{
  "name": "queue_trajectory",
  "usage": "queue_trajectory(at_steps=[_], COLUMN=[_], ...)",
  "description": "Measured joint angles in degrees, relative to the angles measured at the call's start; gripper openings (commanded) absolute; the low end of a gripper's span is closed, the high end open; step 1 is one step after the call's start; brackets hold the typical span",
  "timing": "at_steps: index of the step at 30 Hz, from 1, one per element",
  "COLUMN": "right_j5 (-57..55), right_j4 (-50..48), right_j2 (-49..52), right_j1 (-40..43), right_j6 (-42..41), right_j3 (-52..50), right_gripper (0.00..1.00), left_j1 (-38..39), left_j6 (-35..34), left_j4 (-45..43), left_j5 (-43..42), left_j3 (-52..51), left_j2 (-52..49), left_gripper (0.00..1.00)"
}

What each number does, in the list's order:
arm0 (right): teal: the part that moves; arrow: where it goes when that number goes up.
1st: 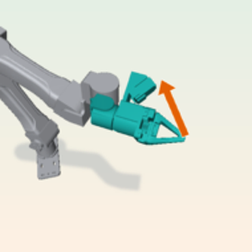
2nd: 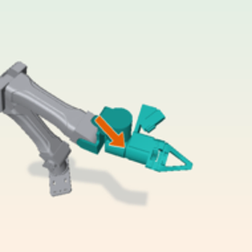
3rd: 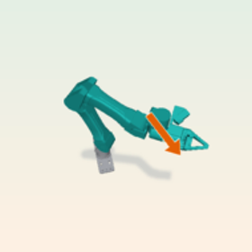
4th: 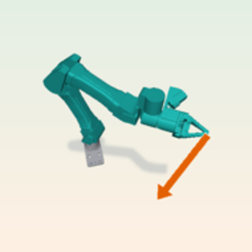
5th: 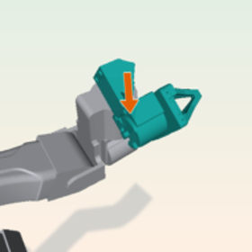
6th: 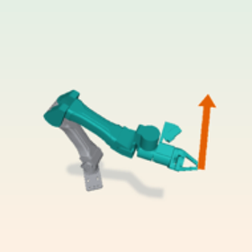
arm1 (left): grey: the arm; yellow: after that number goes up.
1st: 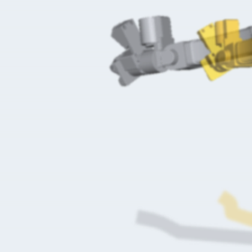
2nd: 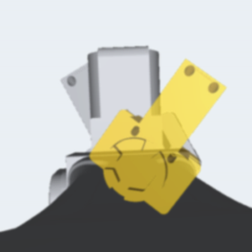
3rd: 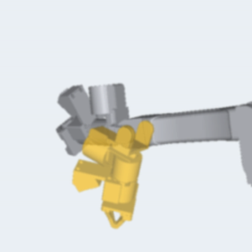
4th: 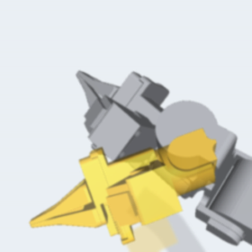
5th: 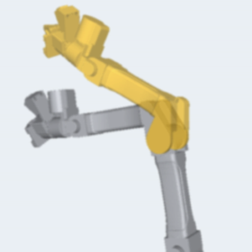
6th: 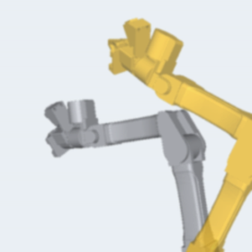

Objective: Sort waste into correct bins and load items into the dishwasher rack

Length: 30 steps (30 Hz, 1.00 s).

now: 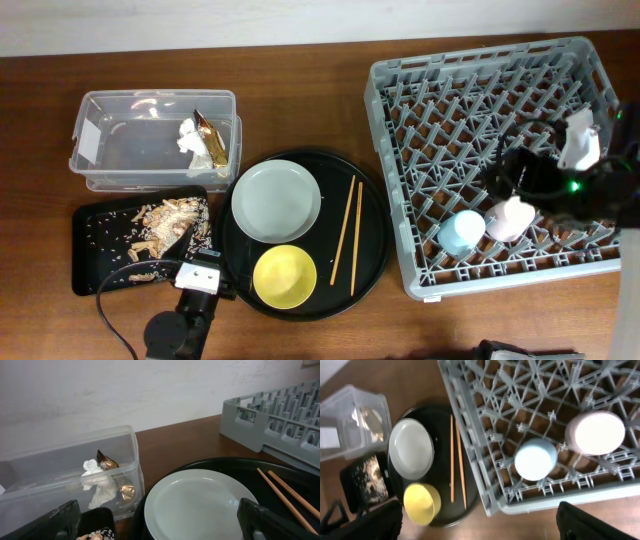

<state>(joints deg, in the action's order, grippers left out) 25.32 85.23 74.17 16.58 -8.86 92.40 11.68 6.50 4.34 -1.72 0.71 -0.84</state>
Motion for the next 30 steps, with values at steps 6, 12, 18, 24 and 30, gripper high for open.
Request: queue_trajectory(at_steps=[6,12,18,24,30], right_j5=[4.4,-8.2,-15.2,-17.0,-19.0], right_j4=[1.1,-4.4,-20.3,-31.4,-35.4], right_j2=[2.5,2.7,7.0,19.9,28.0], right_j1=[-9.2,-42.2,-61.6,-67.8,-67.8], right_j6=[0.1,-6.0,-14.9,-18.8,-19.7], right_j3=[0.0,-1.5,-12.3,-20.5,-20.5], right_gripper=[0.86,0.86,0.83,0.80,0.70], left_j1=[0.0,0.0,0.0,0.0,0.0], left_j6=[0.0,0.0,0.0,0.0,0.0], left_j4=[0.0,0.0,0.0,0.0,0.0], left_j5=[0.0,0.0,0.0,0.0,0.0], left_j3=[0.0,0.0,0.0,0.0,0.0], left_j2=[0.0,0.0,0.0,0.0,0.0], left_gripper=[0.99,0.99,0.99,0.99,0.99])
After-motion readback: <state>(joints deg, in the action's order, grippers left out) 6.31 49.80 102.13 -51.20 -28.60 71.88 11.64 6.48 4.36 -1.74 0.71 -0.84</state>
